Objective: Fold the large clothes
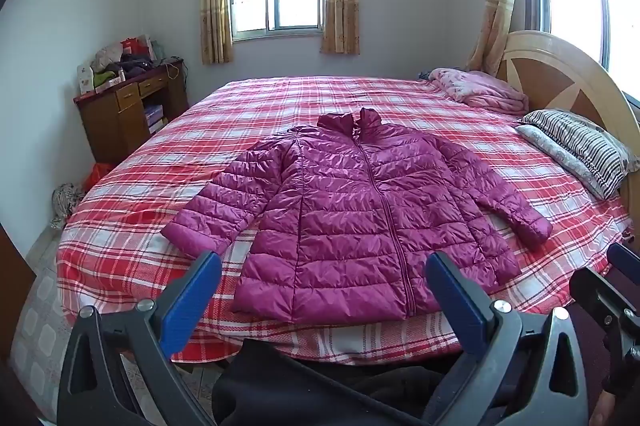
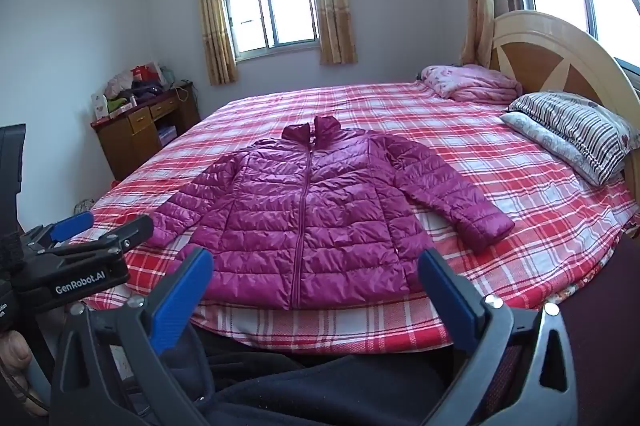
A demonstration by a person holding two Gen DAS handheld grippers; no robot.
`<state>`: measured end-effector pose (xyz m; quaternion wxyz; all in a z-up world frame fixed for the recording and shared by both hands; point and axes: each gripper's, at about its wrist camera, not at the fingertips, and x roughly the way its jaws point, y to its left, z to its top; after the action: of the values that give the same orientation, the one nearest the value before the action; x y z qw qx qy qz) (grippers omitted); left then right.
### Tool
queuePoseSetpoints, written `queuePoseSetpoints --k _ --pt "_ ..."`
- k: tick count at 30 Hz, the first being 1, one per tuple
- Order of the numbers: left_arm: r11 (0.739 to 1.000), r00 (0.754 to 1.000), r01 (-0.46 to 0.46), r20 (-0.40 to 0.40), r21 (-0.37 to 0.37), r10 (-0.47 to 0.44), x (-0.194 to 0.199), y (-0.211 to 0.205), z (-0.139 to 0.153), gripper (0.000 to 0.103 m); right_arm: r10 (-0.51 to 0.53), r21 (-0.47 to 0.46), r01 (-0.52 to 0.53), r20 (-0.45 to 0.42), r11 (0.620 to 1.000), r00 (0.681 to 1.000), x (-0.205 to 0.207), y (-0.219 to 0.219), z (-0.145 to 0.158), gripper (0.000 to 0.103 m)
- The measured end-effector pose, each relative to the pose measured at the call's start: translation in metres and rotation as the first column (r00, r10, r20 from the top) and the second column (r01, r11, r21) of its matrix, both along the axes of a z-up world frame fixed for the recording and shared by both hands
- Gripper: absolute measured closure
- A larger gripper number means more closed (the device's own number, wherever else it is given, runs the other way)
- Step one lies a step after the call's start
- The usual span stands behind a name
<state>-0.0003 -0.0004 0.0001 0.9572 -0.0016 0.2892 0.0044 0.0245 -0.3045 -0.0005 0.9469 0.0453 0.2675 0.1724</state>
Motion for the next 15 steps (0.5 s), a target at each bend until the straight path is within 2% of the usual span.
queuePoseSetpoints --k 15 --pt "1.0 1.0 -0.01 0.016 -0.009 0.01 -0.0014 0.0035 0.0018 0.001 0.008 0.0 -0.008 0.002 1.0 1.0 -0.0008 0.0 0.0011 0.0"
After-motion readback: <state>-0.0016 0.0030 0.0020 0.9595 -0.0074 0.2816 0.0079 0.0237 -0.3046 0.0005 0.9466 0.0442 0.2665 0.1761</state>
